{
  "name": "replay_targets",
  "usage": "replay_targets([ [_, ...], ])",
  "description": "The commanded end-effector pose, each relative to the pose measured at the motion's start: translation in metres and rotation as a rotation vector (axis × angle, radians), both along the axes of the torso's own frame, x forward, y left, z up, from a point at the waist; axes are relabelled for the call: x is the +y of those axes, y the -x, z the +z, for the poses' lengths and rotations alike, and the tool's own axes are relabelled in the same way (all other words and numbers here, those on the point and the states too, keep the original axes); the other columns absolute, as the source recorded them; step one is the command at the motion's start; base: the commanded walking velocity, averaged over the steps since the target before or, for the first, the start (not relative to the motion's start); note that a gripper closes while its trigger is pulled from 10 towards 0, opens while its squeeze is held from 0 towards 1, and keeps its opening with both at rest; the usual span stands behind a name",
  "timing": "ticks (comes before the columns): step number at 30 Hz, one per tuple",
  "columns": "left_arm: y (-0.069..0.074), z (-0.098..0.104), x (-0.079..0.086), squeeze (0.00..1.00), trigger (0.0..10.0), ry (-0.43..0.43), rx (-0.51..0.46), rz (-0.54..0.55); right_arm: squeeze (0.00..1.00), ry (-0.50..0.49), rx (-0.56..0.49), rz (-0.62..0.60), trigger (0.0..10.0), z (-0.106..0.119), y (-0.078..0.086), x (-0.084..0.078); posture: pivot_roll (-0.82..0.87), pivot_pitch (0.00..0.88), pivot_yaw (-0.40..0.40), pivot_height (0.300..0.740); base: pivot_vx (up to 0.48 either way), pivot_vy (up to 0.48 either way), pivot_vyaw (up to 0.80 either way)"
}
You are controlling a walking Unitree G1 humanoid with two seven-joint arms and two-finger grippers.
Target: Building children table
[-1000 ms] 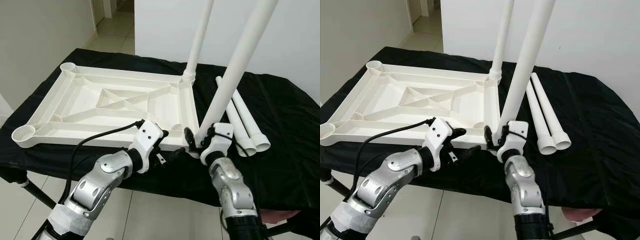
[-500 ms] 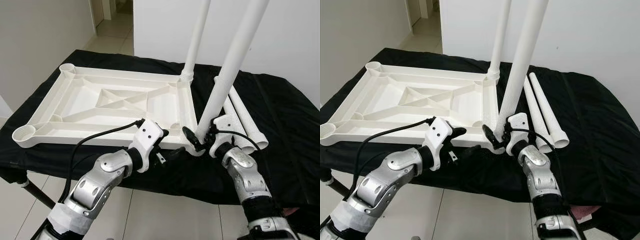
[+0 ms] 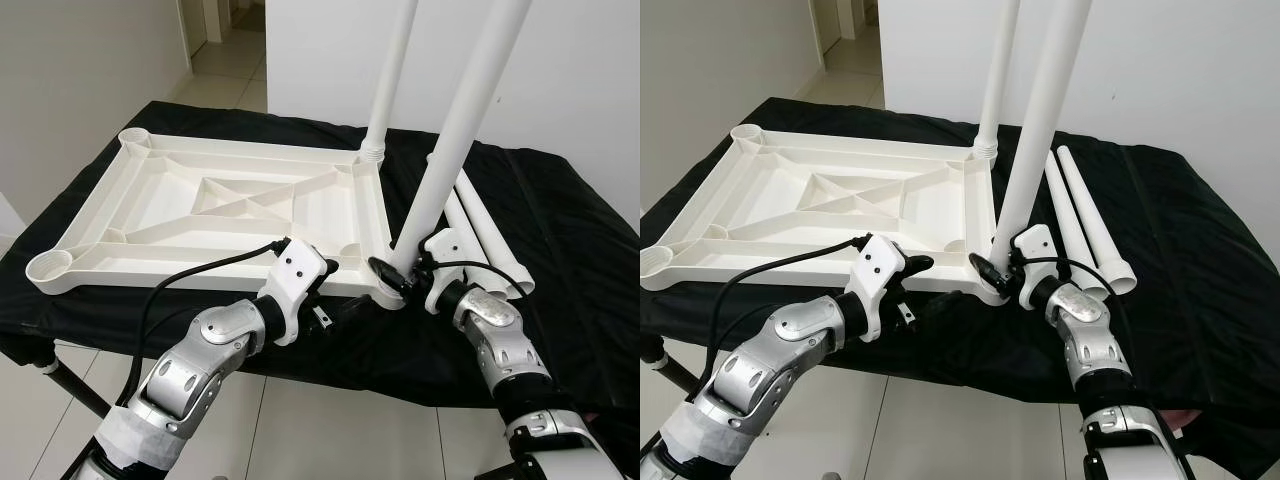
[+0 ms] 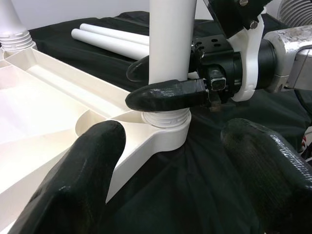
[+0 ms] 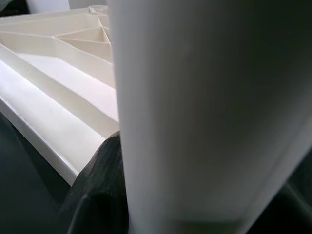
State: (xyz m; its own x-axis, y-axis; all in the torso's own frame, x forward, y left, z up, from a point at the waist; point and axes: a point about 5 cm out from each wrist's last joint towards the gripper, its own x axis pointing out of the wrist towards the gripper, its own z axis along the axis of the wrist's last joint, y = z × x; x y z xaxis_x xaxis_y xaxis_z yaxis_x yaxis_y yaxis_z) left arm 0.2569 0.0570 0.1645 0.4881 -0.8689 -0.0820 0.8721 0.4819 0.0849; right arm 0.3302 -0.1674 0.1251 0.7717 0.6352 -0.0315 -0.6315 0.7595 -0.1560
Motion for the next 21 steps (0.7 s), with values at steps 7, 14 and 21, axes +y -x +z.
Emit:
replay_targets([
  [7,0.005,-0.002,-0.002,0.0,10.0,-0.013,0.009,-0.063,0.0,-0.015,0.06,0.009,8.2,-0.017,0.009,0.005,-0.03,0.0,-0.033,0.74,0.0,0.0,0.0],
  [14,0.005,-0.002,-0.003,0.0,10.0,-0.014,0.008,-0.075,0.0,-0.069,0.099,-0.051,10.0,-0.028,0.015,0.003,-0.04,0.0,-0.032,0.74,0.0,0.0,0.0],
  [21,0.007,-0.002,-0.004,0.0,10.0,-0.015,0.009,-0.09,0.0,-0.13,0.148,-0.182,10.0,-0.037,0.017,-0.004,-0.04,0.0,-0.032,0.74,0.0,0.0,0.0],
])
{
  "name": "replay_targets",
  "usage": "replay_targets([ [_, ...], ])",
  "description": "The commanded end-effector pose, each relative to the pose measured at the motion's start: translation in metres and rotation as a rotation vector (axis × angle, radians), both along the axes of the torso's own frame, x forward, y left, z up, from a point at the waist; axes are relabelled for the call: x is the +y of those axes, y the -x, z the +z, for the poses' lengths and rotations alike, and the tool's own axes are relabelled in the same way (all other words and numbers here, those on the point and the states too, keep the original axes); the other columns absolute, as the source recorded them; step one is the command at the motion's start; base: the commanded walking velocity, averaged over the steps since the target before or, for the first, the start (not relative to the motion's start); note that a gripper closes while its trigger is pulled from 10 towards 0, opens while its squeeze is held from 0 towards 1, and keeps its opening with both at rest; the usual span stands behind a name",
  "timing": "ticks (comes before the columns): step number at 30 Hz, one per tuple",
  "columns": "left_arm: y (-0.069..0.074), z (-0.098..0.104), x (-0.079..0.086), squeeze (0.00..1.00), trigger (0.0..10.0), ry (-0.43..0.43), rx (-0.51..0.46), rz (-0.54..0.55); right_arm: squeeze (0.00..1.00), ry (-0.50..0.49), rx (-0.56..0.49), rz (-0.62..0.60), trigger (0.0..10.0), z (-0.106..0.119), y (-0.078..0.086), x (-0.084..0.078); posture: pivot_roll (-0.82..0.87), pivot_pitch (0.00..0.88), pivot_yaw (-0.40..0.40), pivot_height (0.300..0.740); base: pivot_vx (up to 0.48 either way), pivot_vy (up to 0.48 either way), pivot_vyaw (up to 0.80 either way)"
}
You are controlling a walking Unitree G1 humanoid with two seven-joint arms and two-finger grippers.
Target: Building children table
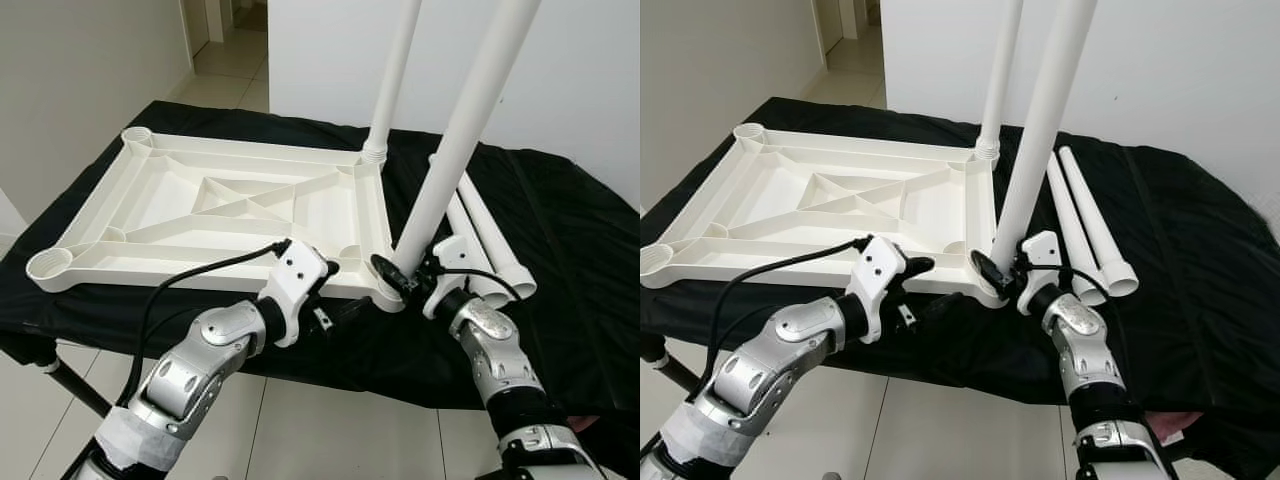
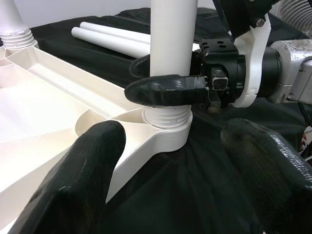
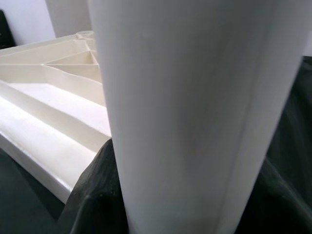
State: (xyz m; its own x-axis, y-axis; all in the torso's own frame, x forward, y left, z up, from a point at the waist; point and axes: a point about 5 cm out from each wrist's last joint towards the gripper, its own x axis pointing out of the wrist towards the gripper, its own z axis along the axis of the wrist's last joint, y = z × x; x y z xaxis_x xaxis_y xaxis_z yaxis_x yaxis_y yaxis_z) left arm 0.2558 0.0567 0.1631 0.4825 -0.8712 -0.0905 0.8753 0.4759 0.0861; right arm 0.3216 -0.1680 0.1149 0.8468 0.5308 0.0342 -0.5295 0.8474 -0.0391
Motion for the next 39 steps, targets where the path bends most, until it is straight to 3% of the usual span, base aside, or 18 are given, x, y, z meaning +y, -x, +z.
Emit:
replay_targets([
  [1,0.006,-0.001,-0.004,0.0,10.0,-0.006,0.006,-0.084,0.0,-0.005,0.136,-0.045,10.0,-0.027,0.008,-0.004,-0.04,0.0,-0.032,0.74,0.0,0.0,0.0],
  [6,0.006,-0.001,-0.005,0.0,10.0,-0.008,0.006,-0.089,0.0,-0.014,0.147,-0.113,10.0,-0.029,0.008,-0.005,-0.05,0.0,-0.031,0.74,0.0,0.0,0.0],
  [12,0.006,-0.002,-0.005,0.0,10.0,-0.009,0.005,-0.093,0.0,0.003,0.136,-0.188,10.0,-0.027,0.01,0.006,-0.05,0.0,-0.036,0.74,0.0,0.0,0.0],
  [17,0.007,-0.002,-0.006,0.0,10.0,-0.01,0.005,-0.097,0.0,-0.043,0.193,-0.441,10.0,-0.027,0.012,0.021,-0.05,0.0,-0.043,0.74,0.0,0.0,0.0],
  [23,0.008,-0.002,-0.006,0.0,10.0,-0.008,0.008,-0.101,0.0,-0.108,0.22,-0.631,10.0,-0.022,0.016,0.033,-0.05,0.0,-0.048,0.74,0.0,0.0,0.0],
  [29,0.009,-0.002,-0.006,0.0,10.0,-0.008,0.01,-0.103,0.0,-0.146,0.255,-0.668,10.0,-0.018,0.02,0.047,-0.04,0.0,-0.049,0.74,0.0,0.0,0.0],
  [34,0.009,-0.002,-0.006,0.0,10.0,-0.007,0.012,-0.102,0.0,-0.16,0.19,-0.613,10.0,-0.008,0.021,0.051,-0.05,0.0,-0.044,0.74,0.0,0.0,0.0],
  [35,0.009,-0.002,-0.006,0.0,10.0,-0.006,0.012,-0.102,1.0,-0.155,0.178,-0.607,10.0,-0.007,0.021,0.051,-0.05,0.0,-0.044,0.74,0.0,0.0,0.0],
  [39,0.009,-0.002,-0.006,0.0,10.0,-0.006,0.013,-0.103,1.0,-0.167,0.148,-0.575,10.0,-0.002,0.021,0.05,-0.06,0.0,-0.04,0.74,0.0,0.0,0.0],
])
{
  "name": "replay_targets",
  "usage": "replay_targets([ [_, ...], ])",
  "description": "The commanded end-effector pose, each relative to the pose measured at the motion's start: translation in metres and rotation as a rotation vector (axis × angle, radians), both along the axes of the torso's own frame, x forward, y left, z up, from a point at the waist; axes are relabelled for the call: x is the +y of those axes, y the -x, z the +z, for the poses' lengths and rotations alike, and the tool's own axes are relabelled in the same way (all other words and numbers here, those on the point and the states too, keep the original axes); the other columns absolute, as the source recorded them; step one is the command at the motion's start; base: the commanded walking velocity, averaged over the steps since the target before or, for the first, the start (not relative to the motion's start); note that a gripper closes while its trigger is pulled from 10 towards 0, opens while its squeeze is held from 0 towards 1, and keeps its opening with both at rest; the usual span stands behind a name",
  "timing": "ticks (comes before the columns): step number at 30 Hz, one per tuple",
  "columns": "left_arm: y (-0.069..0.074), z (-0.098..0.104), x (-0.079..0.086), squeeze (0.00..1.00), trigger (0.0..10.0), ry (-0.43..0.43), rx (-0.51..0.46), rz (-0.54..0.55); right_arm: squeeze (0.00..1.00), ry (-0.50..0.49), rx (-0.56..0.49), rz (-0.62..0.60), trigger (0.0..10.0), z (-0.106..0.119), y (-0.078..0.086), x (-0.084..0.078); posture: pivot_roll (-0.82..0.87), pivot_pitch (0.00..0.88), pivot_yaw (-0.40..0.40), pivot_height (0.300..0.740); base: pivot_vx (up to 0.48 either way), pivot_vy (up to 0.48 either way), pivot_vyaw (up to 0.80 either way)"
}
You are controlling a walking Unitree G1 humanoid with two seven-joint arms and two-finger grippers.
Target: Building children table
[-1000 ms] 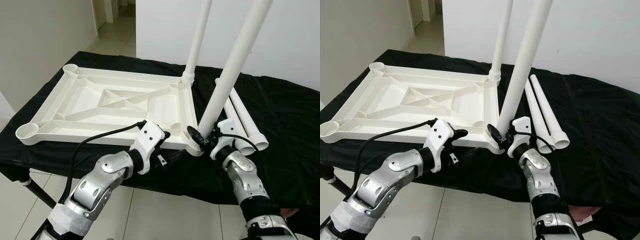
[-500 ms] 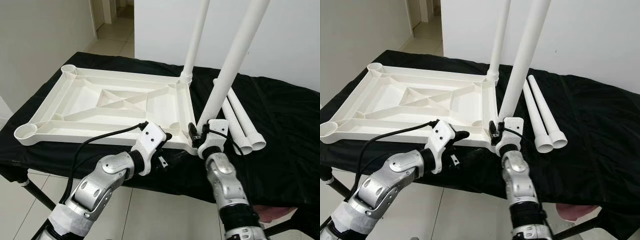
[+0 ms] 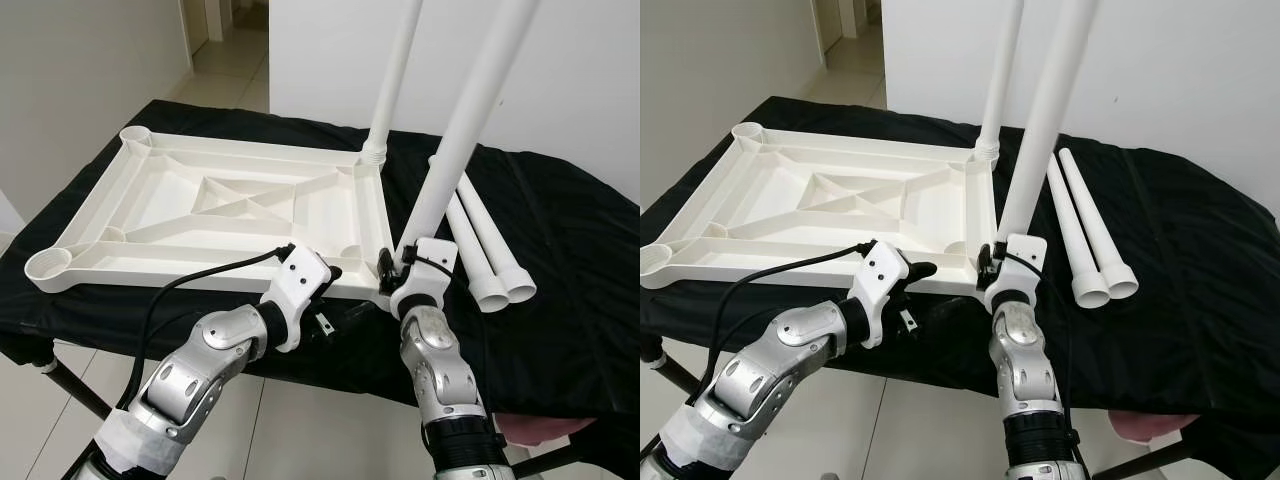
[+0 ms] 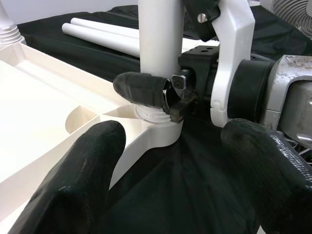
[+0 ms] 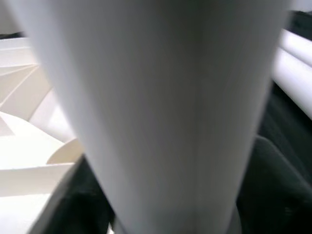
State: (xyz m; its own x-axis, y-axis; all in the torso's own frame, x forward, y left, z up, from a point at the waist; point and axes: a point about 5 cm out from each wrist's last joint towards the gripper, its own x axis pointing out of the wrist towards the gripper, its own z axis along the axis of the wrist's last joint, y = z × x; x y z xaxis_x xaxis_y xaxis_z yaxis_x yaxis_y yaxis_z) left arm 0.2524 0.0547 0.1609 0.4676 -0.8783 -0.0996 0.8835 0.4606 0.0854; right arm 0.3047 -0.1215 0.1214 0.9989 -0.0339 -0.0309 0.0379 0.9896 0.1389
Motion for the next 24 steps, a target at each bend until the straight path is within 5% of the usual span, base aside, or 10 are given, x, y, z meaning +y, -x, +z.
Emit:
replay_targets([
  [1,0.005,0.0,-0.005,0.0,10.0,0.003,0.007,-0.089,1.0,-0.029,-0.014,0.05,10.0,-0.003,0.003,-0.002,-0.06,0.0,-0.038,0.74,0.0,0.0,0.0],
  [5,0.005,0.0,-0.006,0.0,10.0,0.005,0.006,-0.093,1.0,-0.031,-0.077,0.087,10.0,0.006,0.0,-0.011,-0.06,0.0,-0.035,0.74,0.0,0.0,0.0],
  [6,0.005,0.001,-0.006,0.0,10.0,0.004,0.005,-0.094,0.87,-0.019,-0.102,0.128,10.0,0.01,-0.001,-0.015,-0.06,0.0,-0.034,0.74,0.0,0.0,0.0],
  [7,0.005,0.001,-0.006,0.0,10.0,0.004,0.005,-0.094,0.87,-0.019,-0.102,0.128,10.0,0.01,-0.001,-0.015,-0.06,0.0,-0.034,0.74,0.0,0.0,0.0],
  [8,0.005,0.001,-0.006,0.0,10.0,0.005,0.004,-0.096,0.0,-0.002,-0.109,0.174,10.0,0.013,-0.002,-0.018,-0.06,0.0,-0.034,0.74,0.0,0.0,0.0],
  [14,0.005,0.001,-0.006,0.0,10.0,0.004,0.004,-0.104,0.0,0.162,-0.134,0.424,10.0,0.019,-0.009,-0.032,-0.07,0.0,-0.029,0.74,0.0,0.0,0.0],
  [18,0.005,0.001,-0.007,0.0,10.0,0.004,0.004,-0.104,0.0,0.197,-0.135,0.458,10.0,0.019,-0.011,-0.036,-0.07,0.0,-0.031,0.74,0.0,0.0,0.0],
  [24,0.005,0.001,-0.007,0.0,10.0,0.002,0.0,-0.104,0.0,0.302,-0.098,0.675,9.5,0.014,-0.018,-0.04,-0.06,0.0,-0.033,0.74,0.0,0.0,0.0],
])
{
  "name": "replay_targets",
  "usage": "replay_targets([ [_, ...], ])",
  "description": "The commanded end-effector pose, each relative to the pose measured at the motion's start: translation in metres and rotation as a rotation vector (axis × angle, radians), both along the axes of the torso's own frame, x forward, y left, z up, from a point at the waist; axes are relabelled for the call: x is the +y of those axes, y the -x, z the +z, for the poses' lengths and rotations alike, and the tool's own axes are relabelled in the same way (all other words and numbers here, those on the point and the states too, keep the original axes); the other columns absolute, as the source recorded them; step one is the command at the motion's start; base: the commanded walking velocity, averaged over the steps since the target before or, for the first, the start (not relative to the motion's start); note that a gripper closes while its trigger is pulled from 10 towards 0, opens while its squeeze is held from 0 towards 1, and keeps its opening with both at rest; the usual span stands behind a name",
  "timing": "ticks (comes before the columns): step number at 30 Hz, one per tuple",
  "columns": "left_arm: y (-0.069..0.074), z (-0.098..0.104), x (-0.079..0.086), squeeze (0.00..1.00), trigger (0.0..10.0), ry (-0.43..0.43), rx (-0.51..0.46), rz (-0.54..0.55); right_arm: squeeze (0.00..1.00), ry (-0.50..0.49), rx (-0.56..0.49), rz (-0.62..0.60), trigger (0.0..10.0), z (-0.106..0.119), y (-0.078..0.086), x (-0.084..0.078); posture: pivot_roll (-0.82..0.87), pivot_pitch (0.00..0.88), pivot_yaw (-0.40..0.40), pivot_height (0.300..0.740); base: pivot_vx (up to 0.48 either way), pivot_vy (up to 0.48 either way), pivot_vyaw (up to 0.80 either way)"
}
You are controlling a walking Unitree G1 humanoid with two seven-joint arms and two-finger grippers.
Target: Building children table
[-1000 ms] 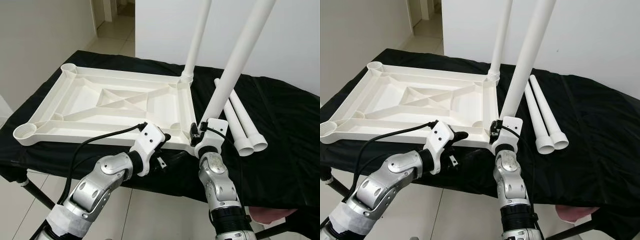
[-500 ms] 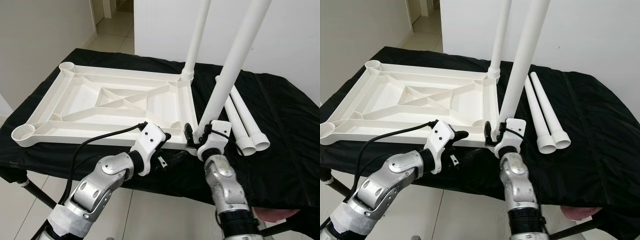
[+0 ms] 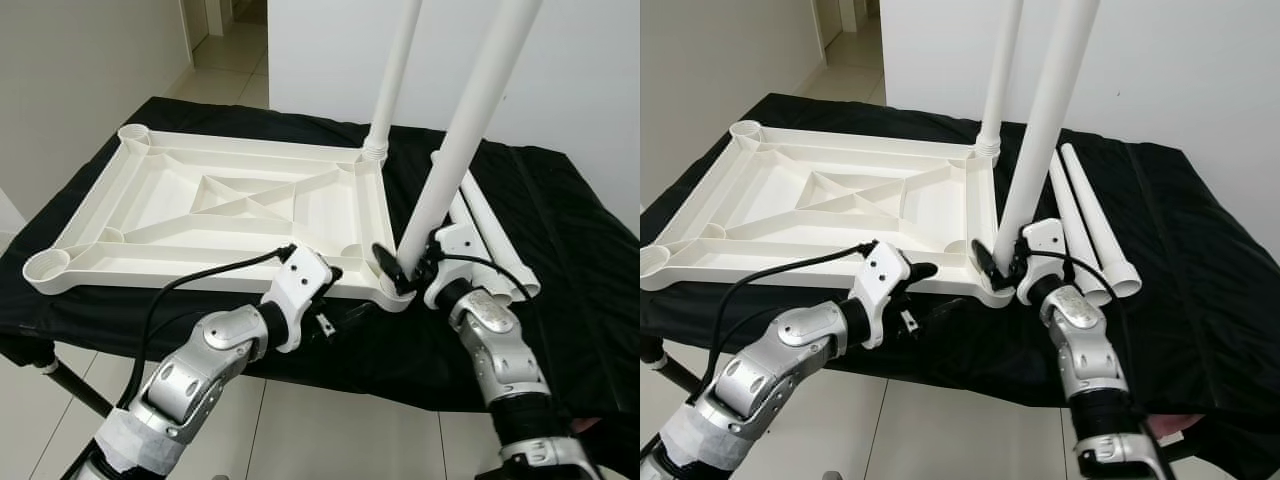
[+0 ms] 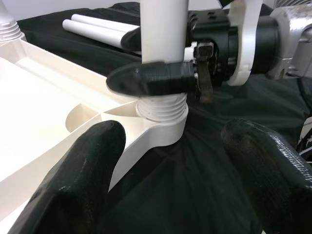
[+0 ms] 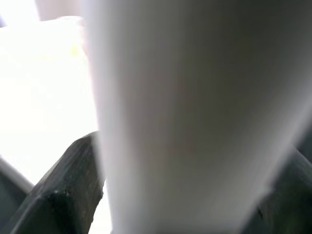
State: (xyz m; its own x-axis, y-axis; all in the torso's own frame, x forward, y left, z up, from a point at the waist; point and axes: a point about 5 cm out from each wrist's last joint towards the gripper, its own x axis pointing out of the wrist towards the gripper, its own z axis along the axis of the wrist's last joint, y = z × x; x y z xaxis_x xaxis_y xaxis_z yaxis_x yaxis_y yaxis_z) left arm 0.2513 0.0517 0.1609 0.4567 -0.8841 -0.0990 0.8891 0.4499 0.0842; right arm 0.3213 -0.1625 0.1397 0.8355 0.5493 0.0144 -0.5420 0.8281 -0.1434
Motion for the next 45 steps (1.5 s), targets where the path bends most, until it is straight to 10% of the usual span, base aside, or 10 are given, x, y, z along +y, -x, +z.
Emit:
replay_targets([
  [1,0.004,0.001,-0.004,0.0,10.0,0.001,-0.001,-0.091,0.0,0.047,0.018,0.056,9.5,-0.004,-0.001,0.001,-0.06,0.0,-0.033,0.74,0.0,0.0,0.0],
  [3,0.004,0.001,-0.004,0.0,10.0,0.001,-0.002,-0.09,0.0,0.076,0.036,0.086,8.0,-0.006,-0.003,0.0,-0.05,0.0,-0.035,0.74,0.0,0.0,0.0],
  [4,0.004,0.002,-0.003,0.0,10.0,0.001,-0.003,-0.087,0.0,0.103,0.05,0.113,4.7,-0.009,-0.004,-0.001,-0.05,0.0,-0.037,0.74,0.0,0.0,0.0],
  [7,0.004,0.002,-0.003,0.0,10.0,0.001,-0.004,-0.085,0.0,0.119,0.06,0.134,4.7,-0.01,-0.005,-0.002,-0.05,0.0,-0.037,0.74,0.0,0.0,0.0],
  [8,0.004,0.002,-0.003,0.0,10.0,0.0,-0.005,-0.082,0.0,0.133,0.072,0.148,0.9,-0.013,-0.005,-0.004,-0.05,0.0,-0.037,0.74,0.0,0.0,0.0],
  [9,0.004,0.002,-0.003,0.0,10.0,0.001,-0.005,-0.079,0.0,0.135,0.084,0.16,0.0,-0.016,-0.005,-0.005,-0.05,0.0,-0.037,0.74,0.0,0.0,0.0],
  [18,0.003,0.002,-0.002,0.0,10.0,-0.001,-0.007,-0.077,0.0,0.128,0.122,0.199,0.0,-0.027,-0.002,-0.006,-0.04,0.0,-0.037,0.74,0.0,0.0,0.0],
  [20,0.003,0.002,-0.002,0.0,10.0,-0.002,-0.008,-0.081,0.0,0.098,0.127,0.16,10.0,-0.028,-0.002,-0.006,-0.04,0.0,-0.037,0.74,0.0,0.0,0.0],
  [45,0.001,0.002,-0.004,0.0,10.0,-0.003,-0.01,-0.095,0.0,-0.144,0.241,-0.419,10.0,-0.042,0.02,0.031,-0.07,0.0,-0.033,0.74,0.0,0.0,0.0],
])
